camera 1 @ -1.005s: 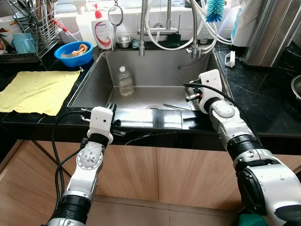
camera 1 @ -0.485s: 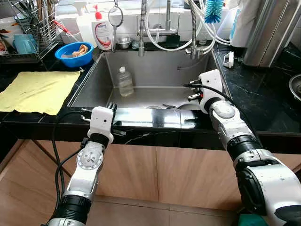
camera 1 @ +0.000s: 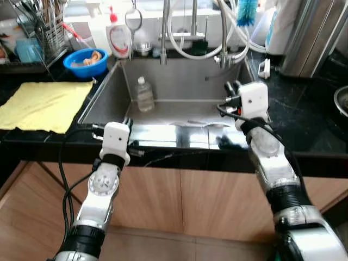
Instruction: Kitchen organization
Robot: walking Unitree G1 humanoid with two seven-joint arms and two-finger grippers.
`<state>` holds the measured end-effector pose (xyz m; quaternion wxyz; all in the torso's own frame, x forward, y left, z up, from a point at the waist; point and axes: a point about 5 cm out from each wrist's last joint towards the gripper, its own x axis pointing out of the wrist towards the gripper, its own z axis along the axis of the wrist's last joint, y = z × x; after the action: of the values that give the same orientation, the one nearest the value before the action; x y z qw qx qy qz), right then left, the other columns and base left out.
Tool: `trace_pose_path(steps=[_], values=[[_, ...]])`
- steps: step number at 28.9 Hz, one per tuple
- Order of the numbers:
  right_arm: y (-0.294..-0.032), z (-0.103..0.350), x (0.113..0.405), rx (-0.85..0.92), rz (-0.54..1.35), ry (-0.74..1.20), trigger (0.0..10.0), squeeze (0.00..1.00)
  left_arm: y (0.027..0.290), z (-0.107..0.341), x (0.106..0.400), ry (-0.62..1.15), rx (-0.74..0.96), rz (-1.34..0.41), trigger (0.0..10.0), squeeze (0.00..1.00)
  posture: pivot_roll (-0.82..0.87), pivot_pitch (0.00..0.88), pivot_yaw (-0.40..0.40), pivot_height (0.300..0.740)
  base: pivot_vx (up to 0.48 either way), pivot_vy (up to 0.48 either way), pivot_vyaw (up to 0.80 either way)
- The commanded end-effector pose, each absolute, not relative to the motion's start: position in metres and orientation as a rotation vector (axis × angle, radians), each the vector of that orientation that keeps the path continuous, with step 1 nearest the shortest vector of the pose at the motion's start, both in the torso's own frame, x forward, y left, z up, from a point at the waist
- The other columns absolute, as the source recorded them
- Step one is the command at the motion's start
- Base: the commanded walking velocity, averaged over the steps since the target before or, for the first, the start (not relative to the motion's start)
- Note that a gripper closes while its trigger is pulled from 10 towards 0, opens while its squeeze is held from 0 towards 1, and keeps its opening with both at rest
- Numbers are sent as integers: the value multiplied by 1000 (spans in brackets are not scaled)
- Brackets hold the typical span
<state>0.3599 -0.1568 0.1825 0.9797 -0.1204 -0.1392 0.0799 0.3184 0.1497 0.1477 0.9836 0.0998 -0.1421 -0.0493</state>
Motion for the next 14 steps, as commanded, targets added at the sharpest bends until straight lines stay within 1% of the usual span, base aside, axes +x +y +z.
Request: trace_pose_path(steps=[1,7,14], values=[[-155,191,350,-228,164,-344,10000,0,154,158,318,-332,218,-78,10000,0,-217,0,58,731,0,0,0],[-156,190,333,-217,170,-371,10000,0,159,161,316,-352,191,-42,10000,0,-226,0,56,731,0,0,0],[-154,182,328,-212,147,-335,10000,0,158,163,317,-359,179,-39,10000,0,-223,0,58,731,0,0,0]])
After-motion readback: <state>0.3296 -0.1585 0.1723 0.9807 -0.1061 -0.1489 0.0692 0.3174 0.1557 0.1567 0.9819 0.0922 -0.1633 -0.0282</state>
